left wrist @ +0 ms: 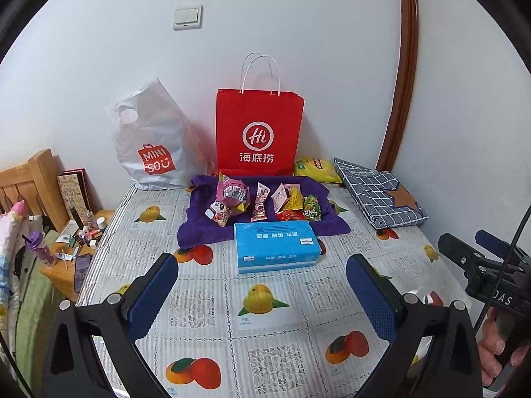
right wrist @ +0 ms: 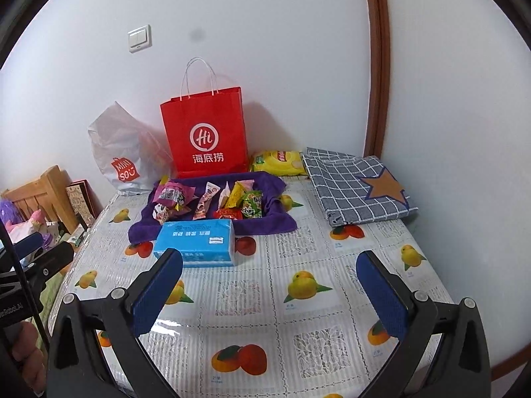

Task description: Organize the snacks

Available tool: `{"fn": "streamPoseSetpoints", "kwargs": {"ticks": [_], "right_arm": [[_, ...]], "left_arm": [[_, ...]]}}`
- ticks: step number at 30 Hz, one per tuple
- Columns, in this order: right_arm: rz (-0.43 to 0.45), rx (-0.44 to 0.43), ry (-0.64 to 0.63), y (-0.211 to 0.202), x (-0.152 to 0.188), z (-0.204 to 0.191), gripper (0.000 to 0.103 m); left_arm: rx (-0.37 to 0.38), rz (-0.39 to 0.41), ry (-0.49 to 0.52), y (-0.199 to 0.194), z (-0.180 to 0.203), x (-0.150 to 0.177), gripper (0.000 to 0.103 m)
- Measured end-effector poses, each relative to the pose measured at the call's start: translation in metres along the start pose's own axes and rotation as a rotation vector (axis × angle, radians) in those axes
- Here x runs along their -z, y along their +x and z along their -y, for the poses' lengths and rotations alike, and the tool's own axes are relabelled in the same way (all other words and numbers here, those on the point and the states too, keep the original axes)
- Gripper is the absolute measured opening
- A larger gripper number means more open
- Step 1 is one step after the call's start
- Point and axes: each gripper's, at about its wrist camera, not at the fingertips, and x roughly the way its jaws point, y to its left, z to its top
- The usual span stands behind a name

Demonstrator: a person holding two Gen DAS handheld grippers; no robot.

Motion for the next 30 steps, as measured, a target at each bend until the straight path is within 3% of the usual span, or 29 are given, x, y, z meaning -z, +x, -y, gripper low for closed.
{"fn": "streamPoseSetpoints", "kwargs": {"ticks": [30], "right_arm": [[0.004,0.011,0.004,-0.0076,0.0057,0.0047,0.103]], "left_arm": [[0.010,-0.005,0.006,0.0000,0.0070,0.0027,0.103]]}}
